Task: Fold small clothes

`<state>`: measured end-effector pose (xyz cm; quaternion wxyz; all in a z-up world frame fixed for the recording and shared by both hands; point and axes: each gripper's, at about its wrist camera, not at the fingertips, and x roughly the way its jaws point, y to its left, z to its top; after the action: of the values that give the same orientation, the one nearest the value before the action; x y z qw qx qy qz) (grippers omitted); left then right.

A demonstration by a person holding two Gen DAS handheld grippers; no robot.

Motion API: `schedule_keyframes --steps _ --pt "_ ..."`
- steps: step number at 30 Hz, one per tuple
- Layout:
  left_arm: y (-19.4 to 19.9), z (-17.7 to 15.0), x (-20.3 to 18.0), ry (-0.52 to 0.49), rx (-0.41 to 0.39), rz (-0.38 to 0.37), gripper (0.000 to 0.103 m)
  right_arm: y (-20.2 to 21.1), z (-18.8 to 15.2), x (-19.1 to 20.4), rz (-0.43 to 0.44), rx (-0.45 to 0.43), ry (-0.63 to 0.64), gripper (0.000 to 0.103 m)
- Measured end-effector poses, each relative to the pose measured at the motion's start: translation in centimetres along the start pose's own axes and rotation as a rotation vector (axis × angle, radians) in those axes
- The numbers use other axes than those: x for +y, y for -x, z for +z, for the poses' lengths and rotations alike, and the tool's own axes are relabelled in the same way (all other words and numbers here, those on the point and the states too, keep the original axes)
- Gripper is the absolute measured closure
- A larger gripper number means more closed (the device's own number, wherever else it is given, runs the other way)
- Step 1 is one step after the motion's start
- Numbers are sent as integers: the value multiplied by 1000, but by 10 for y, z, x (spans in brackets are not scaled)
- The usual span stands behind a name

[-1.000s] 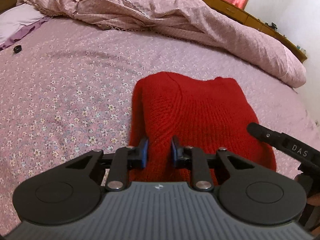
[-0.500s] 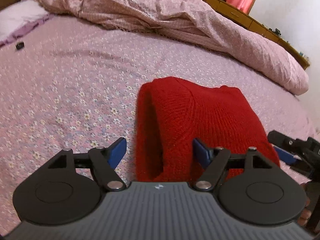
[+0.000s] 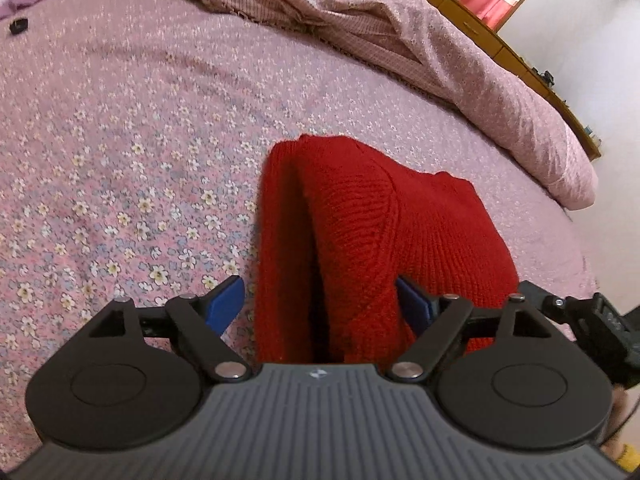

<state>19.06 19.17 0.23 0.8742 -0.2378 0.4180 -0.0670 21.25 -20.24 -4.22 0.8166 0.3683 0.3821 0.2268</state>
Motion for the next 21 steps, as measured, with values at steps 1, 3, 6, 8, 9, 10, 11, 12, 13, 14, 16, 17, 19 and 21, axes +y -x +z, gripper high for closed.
schedule_keyframes --steps 1,3,6,8,9,10,11,12,13,14,16,17,19,21 --pt "-1 1 2 7 6 -11 18 -4 1 -4 18 16 -19 15" --pt "-3 1 5 19 16 -29 18 -12 1 -10 52 45 -55 14" --pt "-6 1 8 32 28 -57 18 -24 0 -7 89 81 -48 14" --pt "-7 1 9 43 36 -77 19 -29 -1 0 78 83 -24 20" --pt "-7 0 9 46 37 -85 20 -30 -2 3 73 75 -17 26" --pt "-6 -1 8 42 35 -92 23 -28 -2 5 76 65 -18 32" --pt "-6 -1 6 36 33 -101 26 -24 -2 6 84 55 -23 35" --pt "-5 -2 4 30 31 -108 27 -20 -3 6 94 43 -32 39" --pt "-4 -2 2 23 30 -113 28 -16 -2 7 102 35 -37 42" --pt "-3 -3 -1 16 27 -117 29 -12 -3 8 107 25 -40 42" --pt "-1 -4 -6 5 21 -122 29 -4 -4 12 122 3 -41 44" --pt "0 -5 -10 -1 17 -123 29 0 -4 15 130 -7 -40 44" --pt "3 -8 -15 -5 18 -136 30 9 -4 21 141 -27 -34 45" --pt "5 -11 -21 4 28 -165 30 21 -2 25 144 -43 -26 45"
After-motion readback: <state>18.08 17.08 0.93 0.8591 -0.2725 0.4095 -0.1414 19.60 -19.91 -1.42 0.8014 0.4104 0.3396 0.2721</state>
